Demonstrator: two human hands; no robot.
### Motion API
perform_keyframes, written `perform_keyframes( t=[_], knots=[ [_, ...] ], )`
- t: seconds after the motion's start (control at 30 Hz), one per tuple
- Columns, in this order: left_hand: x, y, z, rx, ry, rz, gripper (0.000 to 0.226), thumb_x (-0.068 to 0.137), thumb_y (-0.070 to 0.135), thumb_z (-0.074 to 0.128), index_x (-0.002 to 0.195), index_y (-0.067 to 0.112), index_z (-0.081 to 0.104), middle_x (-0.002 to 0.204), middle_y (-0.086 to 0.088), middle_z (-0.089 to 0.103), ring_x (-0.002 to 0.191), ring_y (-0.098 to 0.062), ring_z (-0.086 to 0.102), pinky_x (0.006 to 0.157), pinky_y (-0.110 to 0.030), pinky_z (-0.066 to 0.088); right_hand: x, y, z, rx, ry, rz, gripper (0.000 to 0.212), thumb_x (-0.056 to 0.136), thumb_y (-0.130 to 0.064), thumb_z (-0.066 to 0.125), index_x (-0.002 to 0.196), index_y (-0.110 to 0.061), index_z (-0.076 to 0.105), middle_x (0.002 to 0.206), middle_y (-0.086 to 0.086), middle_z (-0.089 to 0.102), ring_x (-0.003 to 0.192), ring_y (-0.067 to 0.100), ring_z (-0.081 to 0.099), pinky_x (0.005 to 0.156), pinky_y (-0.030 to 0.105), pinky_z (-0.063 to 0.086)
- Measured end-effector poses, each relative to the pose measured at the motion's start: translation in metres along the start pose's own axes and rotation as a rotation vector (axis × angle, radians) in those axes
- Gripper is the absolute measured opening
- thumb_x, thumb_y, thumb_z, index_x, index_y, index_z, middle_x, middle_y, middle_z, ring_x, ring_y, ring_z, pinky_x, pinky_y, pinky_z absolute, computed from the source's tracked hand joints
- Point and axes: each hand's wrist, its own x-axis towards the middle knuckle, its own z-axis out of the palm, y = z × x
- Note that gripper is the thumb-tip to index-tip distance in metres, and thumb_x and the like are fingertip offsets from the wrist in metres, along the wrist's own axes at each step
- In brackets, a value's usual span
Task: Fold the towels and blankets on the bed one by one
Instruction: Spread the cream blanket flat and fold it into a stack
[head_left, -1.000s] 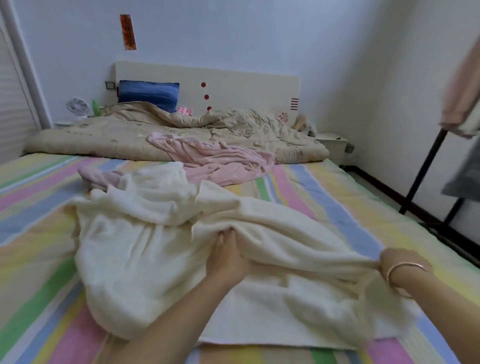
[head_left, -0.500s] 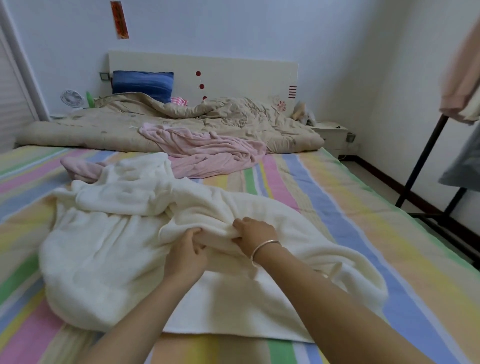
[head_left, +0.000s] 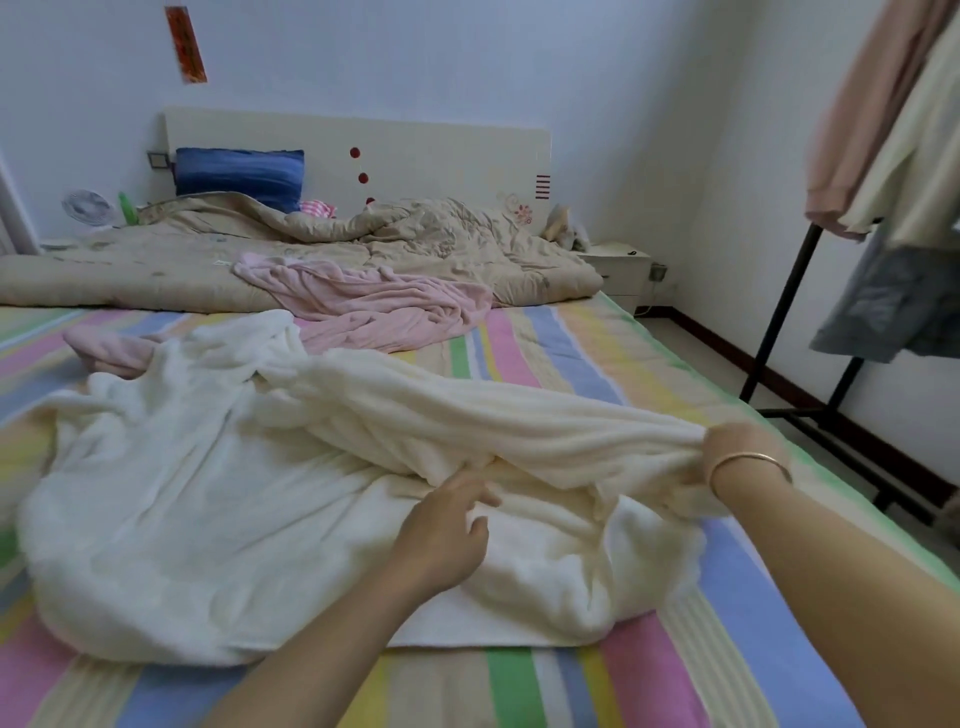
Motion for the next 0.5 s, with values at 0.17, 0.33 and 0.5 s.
perform_keyframes(
  t=[0.17, 0.33, 0.5],
  knots=[
    [-0.002, -0.008, -0.006, 0.018, -0.016, -0.078, 0.023, 0.092, 0.024, 0.052, 0.109, 0.029, 0.066, 0.118, 0.008, 0.064, 0.104, -0.010, 0.060, 0.088, -0.027, 0.048, -0.034, 0.001, 0.027, 0.047, -0.156, 0.044, 0.034, 0.090, -0.019, 0.046, 0.121, -0.022, 0.060, 0.115, 0.000, 0.062, 0.102, 0.021, 0.060, 0.077, 0.033, 0.052],
    [-0.016, -0.003, -0.007, 0.057, -0.265, -0.057, 0.060, 0.072, 0.069, 0.065, 0.119, 0.033, 0.061, 0.123, 0.015, 0.059, 0.115, -0.008, 0.054, 0.099, -0.031, 0.044, -0.073, -0.039, 0.006, 0.250, 0.112, -0.231, 0.059, 0.092, -0.029, 0.046, 0.147, -0.023, 0.022, 0.144, 0.006, 0.034, 0.130, 0.028, 0.034, 0.095, 0.039, 0.039],
    [-0.028, -0.013, 0.002, 0.443, -0.428, 0.104, 0.089, 0.065, 0.074, 0.068, 0.140, 0.035, 0.041, 0.142, 0.011, 0.042, 0.128, -0.016, 0.040, 0.104, -0.033, 0.037, -0.086, -0.092, -0.009, 0.439, 0.146, -0.490, 0.041, 0.095, -0.034, 0.043, 0.135, -0.028, 0.048, 0.141, 0.001, 0.045, 0.131, 0.026, 0.036, 0.104, 0.037, 0.034]
  ],
)
